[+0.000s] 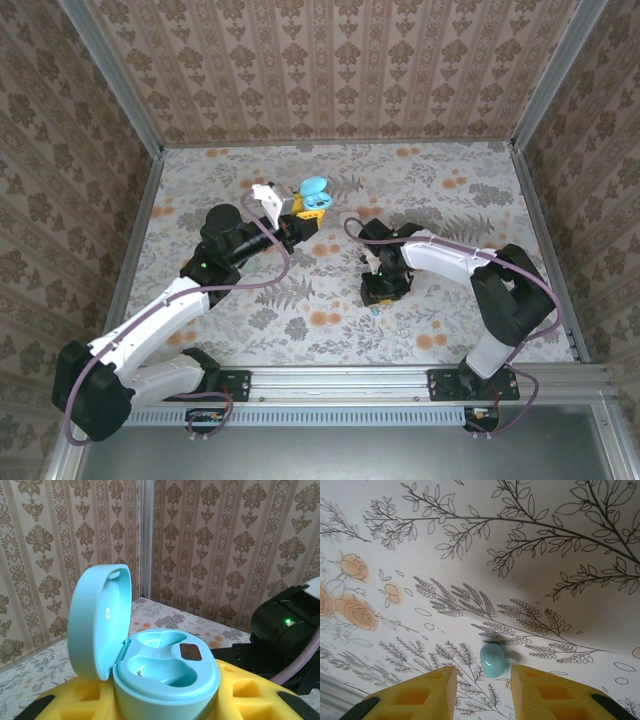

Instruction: Insert wireless bluetooth earbuds into charging case

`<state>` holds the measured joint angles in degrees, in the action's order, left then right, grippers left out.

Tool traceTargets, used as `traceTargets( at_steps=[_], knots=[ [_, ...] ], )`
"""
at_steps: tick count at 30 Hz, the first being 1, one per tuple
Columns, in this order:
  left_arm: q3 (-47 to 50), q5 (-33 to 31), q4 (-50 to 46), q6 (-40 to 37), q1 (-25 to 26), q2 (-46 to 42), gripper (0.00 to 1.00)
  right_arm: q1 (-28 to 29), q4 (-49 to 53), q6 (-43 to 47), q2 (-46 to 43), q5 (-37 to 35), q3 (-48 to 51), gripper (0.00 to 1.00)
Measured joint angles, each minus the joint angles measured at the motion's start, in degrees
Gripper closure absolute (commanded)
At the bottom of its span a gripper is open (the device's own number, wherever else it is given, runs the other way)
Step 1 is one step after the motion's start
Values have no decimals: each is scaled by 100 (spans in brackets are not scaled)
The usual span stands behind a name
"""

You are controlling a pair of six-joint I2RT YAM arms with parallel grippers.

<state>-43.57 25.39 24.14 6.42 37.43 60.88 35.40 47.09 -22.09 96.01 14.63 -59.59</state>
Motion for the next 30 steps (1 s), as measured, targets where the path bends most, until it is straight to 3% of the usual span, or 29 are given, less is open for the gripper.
traceTargets(
  at_steps=[30],
  knots=[
    [4, -42, -66, -2, 0, -66, 73, 302, 461, 291, 914, -289, -498, 69]
  ],
)
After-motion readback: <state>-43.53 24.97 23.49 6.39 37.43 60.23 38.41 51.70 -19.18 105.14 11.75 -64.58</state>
